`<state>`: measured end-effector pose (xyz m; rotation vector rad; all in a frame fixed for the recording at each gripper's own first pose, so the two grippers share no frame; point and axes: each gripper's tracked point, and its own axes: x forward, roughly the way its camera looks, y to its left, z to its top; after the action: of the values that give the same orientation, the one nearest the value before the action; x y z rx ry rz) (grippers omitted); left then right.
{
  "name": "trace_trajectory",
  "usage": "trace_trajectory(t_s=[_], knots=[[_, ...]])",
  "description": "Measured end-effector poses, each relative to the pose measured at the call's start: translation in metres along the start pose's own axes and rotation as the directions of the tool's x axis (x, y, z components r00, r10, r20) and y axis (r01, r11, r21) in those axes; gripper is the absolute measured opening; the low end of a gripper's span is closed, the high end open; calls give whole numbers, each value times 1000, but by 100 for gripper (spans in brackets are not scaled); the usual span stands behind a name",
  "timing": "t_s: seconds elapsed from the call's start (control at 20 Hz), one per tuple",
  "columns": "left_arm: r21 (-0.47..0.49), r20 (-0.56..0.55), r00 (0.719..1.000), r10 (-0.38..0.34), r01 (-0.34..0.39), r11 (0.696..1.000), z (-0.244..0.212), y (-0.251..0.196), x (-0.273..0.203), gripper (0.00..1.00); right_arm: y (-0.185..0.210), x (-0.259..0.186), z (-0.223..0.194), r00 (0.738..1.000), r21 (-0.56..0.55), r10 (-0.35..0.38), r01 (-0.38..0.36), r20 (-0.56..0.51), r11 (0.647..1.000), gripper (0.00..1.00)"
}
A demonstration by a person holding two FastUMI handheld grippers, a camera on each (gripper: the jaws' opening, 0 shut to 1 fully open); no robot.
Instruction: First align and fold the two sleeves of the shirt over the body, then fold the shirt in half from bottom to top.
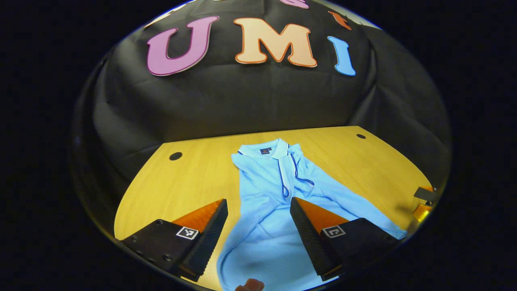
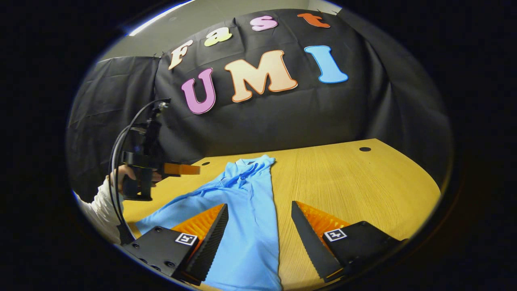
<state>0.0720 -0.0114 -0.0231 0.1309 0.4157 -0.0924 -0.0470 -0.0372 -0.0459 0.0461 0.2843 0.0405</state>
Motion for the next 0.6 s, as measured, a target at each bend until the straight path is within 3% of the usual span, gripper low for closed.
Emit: trace_trajectory(t_s=[0.3,0.6], knots=[[-75,-20,1000,7,-9,997,-92,17,-91,95,11,-47,-37,999,-22,-36,35,-38,999,98],[-125,-61,997,37,-44,991,-160,24,-143,95,10,-73,-80,990,-48,-77,72,-115,996,98]])
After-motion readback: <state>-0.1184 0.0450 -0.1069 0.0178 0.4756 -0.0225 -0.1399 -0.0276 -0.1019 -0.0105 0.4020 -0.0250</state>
